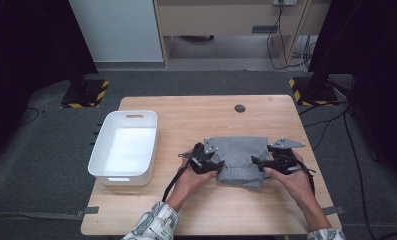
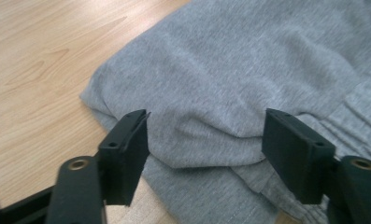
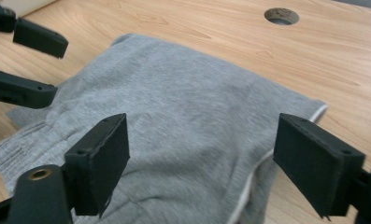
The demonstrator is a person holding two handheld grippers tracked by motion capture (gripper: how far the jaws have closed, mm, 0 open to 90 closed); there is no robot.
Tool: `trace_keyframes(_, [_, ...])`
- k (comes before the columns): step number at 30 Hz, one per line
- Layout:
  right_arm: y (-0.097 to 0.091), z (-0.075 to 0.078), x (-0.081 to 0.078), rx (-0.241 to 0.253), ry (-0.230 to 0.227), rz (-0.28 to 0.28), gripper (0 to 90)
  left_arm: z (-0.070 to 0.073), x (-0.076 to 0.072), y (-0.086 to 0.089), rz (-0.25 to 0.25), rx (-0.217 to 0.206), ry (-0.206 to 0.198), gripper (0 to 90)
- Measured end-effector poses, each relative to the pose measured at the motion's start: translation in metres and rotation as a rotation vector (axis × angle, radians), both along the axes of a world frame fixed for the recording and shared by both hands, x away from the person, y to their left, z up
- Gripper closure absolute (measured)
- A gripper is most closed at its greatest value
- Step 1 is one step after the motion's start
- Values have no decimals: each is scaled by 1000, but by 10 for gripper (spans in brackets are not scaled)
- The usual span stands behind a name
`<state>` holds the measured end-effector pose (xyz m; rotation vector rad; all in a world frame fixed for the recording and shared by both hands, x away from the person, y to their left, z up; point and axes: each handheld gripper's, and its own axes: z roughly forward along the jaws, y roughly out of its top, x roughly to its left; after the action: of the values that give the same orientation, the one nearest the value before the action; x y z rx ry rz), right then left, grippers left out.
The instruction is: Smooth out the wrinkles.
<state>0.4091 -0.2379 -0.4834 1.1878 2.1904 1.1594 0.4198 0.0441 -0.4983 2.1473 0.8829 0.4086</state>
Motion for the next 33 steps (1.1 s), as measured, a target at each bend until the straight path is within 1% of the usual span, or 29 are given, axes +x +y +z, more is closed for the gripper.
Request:
trace_keyframes(1, [2, 0, 0, -7, -9, 4, 168, 1, 0, 1, 0, -18, 7, 286])
trace_keyframes(2, [3, -1, 0, -6, -9, 4, 150, 3, 1, 2, 0, -34, 14, 263])
trace_keyframes(3, [4, -1, -1, -3, -5, 9, 135, 4, 1, 3, 2, -36, 21, 241])
trace_keyframes(4, [5, -1, -1, -3, -12, 13, 120, 5, 1, 4, 1, -38, 32, 209])
trace_keyframes(5, [5, -1, -1, -3, -12, 13, 120, 5, 1, 4, 1, -38, 32, 178])
trace_keyframes(6, [6, 0, -2, 1, -6, 22, 121, 8, 1, 7, -7, -42, 48, 157])
trace_keyframes(8, [6, 0, -3, -3, -8, 28, 111, 10, 0, 9, -15, -40, 49, 123])
trace_keyframes(9, [6, 0, -3, -3, -8, 28, 111, 12, -1, 10, -15, -38, 50, 123])
trace_keyframes(10, [6, 1, -5, 0, -12, 29, 106, 15, -4, 12, -8, -25, 56, 94])
trace_keyframes(11, [6, 1, -5, 0, -12, 29, 106, 15, -4, 12, -8, -25, 56, 84])
trace_keyframes(13, [7, 1, -7, 3, -11, 49, 95, 19, -8, 14, -9, -20, 57, 79])
trace_keyframes(14, [7, 2, -8, -9, -12, 70, 88, 23, -10, 17, -4, -19, 46, 78])
trace_keyframes(17, [9, 0, -10, -19, -9, 79, 83, 29, -12, 22, 2, -28, 43, 76])
trace_keyframes(18, [10, 0, -11, -28, -12, 80, 83, 31, -12, 24, 6, -22, 42, 77])
trace_keyframes(21, [9, 0, -11, -28, -13, 76, 90, 34, -12, 28, 11, -18, 38, 78])
trace_keyframes(23, [7, 2, -11, -15, -16, 70, 91, 39, -13, 35, 20, -20, 37, 78])
trace_keyframes(26, [4, 4, -12, 0, -17, 62, 91, 47, -14, 41, 32, 4, 31, 79])
trace_keyframes(27, [3, 4, -12, 7, -10, 66, 90, 49, -15, 44, 34, 6, 32, 81])
trace_keyframes(30, [2, 4, -14, 11, -10, 72, 87, 57, -15, 51, 53, -3, 29, 83])
trace_keyframes(33, [1, 4, -15, 15, -7, 69, 86, 61, -15, 55, 66, -3, 28, 86])
